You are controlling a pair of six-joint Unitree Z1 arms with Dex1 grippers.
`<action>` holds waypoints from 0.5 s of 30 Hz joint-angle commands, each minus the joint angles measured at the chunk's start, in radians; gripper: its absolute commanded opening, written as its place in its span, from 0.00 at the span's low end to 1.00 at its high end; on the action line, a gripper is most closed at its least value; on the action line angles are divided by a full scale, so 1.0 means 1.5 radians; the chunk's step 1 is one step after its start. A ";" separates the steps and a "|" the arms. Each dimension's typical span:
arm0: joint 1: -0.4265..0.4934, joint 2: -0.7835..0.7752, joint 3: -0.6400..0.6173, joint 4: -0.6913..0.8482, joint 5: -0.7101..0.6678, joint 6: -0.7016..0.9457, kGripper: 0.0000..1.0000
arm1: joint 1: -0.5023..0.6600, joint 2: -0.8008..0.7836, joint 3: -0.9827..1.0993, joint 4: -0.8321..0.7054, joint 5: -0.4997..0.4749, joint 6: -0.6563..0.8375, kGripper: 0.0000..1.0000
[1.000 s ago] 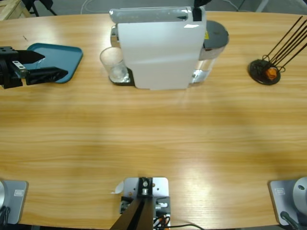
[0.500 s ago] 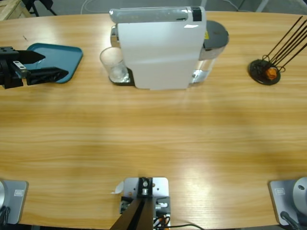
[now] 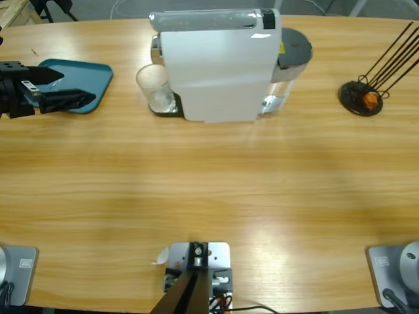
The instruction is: Pour coffee
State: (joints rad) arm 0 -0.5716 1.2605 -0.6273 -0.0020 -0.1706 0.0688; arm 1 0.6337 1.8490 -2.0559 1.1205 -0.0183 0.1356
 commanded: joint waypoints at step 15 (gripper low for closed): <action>-0.008 0.032 0.020 -0.021 -0.010 0.003 1.00 | 0.012 0.002 0.033 0.031 -0.006 0.019 1.00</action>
State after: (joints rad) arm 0 -0.5715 1.2664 -0.6261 -0.0173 -0.1707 0.0688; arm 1 0.6345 1.8490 -2.0361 1.1519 -0.0183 0.1431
